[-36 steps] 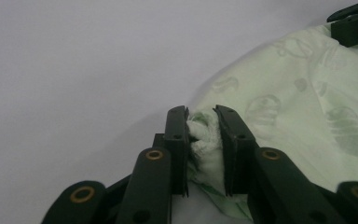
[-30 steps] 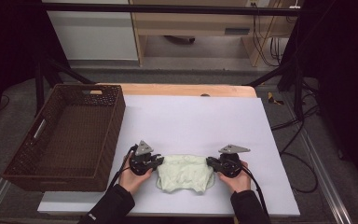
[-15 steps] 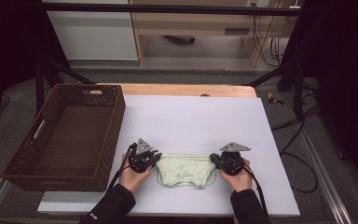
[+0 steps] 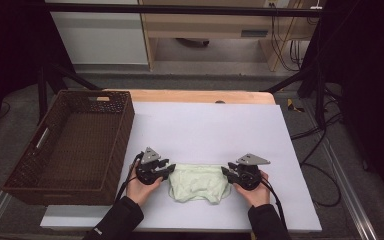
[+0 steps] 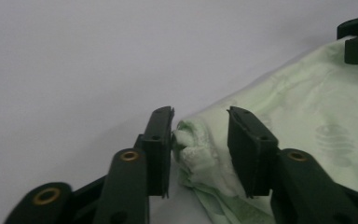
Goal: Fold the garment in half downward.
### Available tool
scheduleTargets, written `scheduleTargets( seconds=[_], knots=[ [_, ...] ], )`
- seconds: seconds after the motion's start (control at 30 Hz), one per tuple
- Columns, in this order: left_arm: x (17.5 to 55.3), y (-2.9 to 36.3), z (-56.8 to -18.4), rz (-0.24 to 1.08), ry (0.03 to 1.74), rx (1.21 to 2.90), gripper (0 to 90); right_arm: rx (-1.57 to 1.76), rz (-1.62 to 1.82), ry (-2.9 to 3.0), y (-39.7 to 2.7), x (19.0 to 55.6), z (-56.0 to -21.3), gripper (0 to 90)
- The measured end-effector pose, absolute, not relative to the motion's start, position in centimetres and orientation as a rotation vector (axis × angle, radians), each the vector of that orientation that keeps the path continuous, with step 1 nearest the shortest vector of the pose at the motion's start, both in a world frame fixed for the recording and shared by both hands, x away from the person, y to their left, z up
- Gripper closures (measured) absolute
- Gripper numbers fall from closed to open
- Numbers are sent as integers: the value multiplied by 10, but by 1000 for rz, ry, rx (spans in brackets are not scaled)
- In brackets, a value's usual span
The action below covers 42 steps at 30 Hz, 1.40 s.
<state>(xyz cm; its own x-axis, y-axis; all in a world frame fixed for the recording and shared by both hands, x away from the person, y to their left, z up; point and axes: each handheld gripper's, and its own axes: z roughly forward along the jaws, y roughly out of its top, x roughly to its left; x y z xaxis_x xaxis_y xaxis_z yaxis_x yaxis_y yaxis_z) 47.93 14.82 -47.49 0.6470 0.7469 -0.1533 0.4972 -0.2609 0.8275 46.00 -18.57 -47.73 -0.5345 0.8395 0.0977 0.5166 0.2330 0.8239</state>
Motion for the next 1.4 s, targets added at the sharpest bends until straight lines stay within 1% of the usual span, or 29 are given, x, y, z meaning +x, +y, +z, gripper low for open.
scheduleTargets(
  seconds=[0.07, 0.13, 0.17, 0.23, 0.27, 0.43, 0.57, 0.73, 0.9, 1.1, 1.4],
  knots=[
    [477, 151, -473, 316, 969, 1905, 503, 1249, 1251, 2124, -189, 458, -475, 532],
    [475, 153, -471, 298, 957, 1891, 440, 1242, 1270, 2116, -191, 455, -473, 460],
    [475, 154, -470, 297, 956, 1892, 395, 1241, 1278, 2116, -192, 454, -473, 420],
    [474, 156, -470, 260, 957, 1886, 335, 1252, 1293, 2114, -193, 452, -472, 369],
    [474, 157, -470, 246, 956, 1882, 317, 1247, 1299, 2116, -193, 451, -472, 346],
    [470, 163, -468, 259, 915, 1875, 199, 1231, 1340, 2118, -192, 447, -470, 228],
    [468, 167, -464, 250, 902, 1858, 137, 1211, 1368, 2122, -191, 441, -468, 160],
    [467, 168, -461, 251, 882, 1862, 82, 1197, 1358, 2153, -187, 437, -467, 84],
    [467, 167, -460, 252, 868, 1872, 42, 1188, 1379, 2189, -183, 434, -466, 50],
    [466, 166, -458, 248, 859, 1874, 26, 1176, 1400, 2213, -176, 430, -464, 25],
    [466, 164, -455, 241, 848, 1883, 19, 1137, 1394, 2243, -167, 426, -463, 20]
  ],
)
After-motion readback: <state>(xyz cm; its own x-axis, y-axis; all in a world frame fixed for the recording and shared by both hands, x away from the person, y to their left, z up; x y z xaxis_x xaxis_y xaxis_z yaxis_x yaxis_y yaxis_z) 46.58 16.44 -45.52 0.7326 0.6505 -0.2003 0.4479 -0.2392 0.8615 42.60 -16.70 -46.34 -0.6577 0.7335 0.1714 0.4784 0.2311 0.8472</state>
